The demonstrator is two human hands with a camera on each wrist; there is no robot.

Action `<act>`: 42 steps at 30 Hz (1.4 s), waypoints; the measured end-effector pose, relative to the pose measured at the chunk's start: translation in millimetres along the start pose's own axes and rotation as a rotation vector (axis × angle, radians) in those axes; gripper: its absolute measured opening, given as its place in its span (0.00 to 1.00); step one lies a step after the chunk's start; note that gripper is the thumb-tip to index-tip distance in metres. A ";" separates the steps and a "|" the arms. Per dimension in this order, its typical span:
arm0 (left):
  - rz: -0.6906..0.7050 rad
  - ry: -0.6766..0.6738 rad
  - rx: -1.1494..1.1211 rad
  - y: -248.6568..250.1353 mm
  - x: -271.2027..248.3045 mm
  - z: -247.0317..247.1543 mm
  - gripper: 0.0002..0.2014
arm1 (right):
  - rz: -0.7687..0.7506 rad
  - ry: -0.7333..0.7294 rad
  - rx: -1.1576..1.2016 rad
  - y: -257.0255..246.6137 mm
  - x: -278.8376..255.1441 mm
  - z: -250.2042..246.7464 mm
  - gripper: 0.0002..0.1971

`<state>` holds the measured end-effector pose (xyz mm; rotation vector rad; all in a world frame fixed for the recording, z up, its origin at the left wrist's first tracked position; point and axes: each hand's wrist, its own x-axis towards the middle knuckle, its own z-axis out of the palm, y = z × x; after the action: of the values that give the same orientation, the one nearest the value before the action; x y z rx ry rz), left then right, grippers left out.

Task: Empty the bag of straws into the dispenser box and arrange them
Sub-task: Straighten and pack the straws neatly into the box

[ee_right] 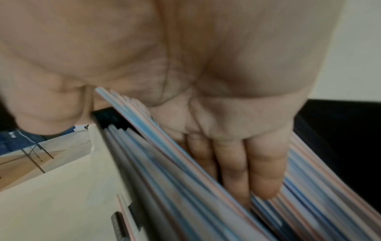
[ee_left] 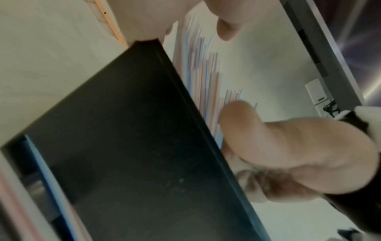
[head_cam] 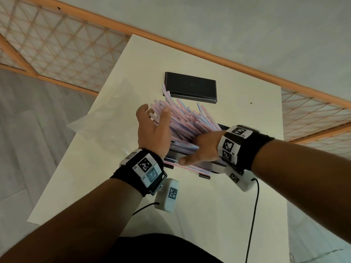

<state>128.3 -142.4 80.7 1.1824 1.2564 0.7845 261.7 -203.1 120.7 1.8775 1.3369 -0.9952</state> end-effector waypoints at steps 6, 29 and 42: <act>0.140 -0.025 0.016 5.2 -4.6 3.4 0.36 | -0.055 -0.023 0.079 -4.9 0.3 -5.6 0.59; 0.102 0.027 0.190 15.1 1.3 6.1 0.39 | 0.013 0.207 0.135 -11.8 11.4 18.5 0.35; 0.033 0.011 0.194 12.4 4.2 0.1 0.25 | -0.054 0.290 0.155 -16.4 4.0 21.6 0.38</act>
<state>131.0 -135.3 91.2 1.3595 1.3479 0.7056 242.1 -214.1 105.1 2.1782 1.5192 -0.8998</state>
